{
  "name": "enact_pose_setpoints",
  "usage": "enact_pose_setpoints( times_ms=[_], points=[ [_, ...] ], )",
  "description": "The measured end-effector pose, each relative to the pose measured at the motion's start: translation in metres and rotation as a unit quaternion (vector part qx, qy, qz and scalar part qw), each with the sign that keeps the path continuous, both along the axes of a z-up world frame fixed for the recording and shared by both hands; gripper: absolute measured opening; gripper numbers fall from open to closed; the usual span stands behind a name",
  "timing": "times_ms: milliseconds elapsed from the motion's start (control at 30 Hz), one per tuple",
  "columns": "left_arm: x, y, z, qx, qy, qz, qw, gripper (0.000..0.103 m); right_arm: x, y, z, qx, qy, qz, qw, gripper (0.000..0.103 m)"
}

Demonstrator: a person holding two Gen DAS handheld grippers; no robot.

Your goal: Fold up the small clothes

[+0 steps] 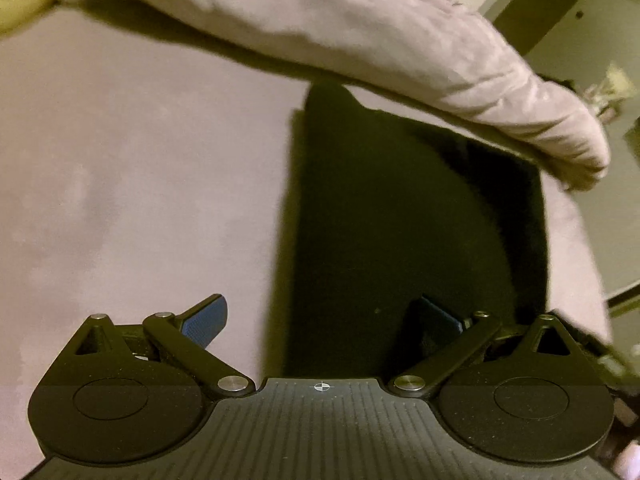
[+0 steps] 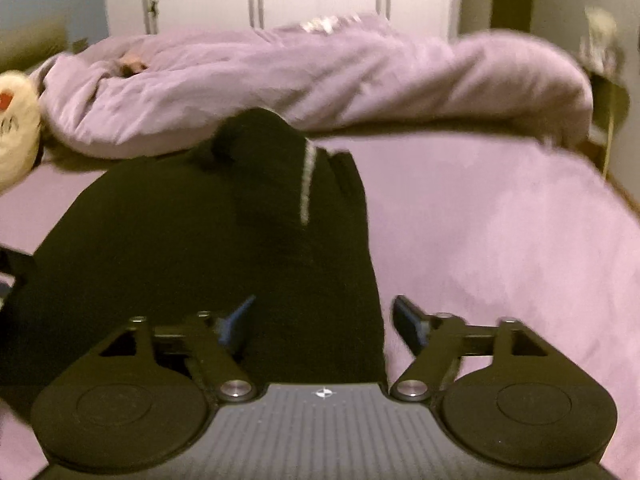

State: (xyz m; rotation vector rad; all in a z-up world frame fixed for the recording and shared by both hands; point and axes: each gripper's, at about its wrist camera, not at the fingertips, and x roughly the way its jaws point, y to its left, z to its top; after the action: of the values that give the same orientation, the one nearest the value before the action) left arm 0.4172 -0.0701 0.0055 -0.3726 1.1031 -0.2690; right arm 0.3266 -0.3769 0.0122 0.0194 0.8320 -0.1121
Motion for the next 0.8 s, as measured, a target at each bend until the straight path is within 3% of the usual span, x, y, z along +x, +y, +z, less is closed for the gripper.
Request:
enact_pose_setpoints(
  times_ms=[100, 200, 333, 433, 533, 600, 700, 800],
  points=[
    [0.015, 0.001, -0.015, -0.056, 0.016, -0.006, 0.9983, 0.103, 0.011, -0.025, -0.008, 0.089, 0.024, -0.014, 0.996, 0.084],
    [0.032, -0.002, -0.032, -0.104, 0.043, -0.014, 0.9935, 0.103, 0.018, -0.043, -0.019, 0.176, 0.044, -0.019, 0.983, 0.082],
    [0.048, -0.003, -0.052, -0.157, 0.075, -0.02, 0.9846, 0.103, 0.025, -0.055, -0.032, 0.254, 0.057, -0.011, 0.965, 0.063],
    [0.057, -0.007, -0.065, -0.179, 0.083, -0.032, 0.9798, 0.103, 0.029, -0.062, -0.039, 0.28, 0.064, -0.011, 0.958, 0.067],
    [0.063, -0.014, -0.065, -0.174, 0.08, -0.038, 0.9809, 0.103, 0.035, -0.064, -0.048, 0.31, 0.069, -0.023, 0.948, 0.077],
    [0.062, -0.018, -0.061, -0.165, 0.076, -0.037, 0.9828, 0.103, 0.042, -0.064, -0.052, 0.325, 0.072, -0.034, 0.942, 0.078],
    [0.06, -0.022, -0.053, -0.153, 0.058, -0.047, 0.9854, 0.097, 0.043, -0.061, -0.048, 0.333, 0.075, -0.033, 0.939, 0.065],
    [0.054, -0.019, -0.041, -0.154, 0.036, -0.056, 0.9859, 0.089, 0.041, -0.06, -0.044, 0.361, 0.074, -0.032, 0.929, 0.053]
  ],
)
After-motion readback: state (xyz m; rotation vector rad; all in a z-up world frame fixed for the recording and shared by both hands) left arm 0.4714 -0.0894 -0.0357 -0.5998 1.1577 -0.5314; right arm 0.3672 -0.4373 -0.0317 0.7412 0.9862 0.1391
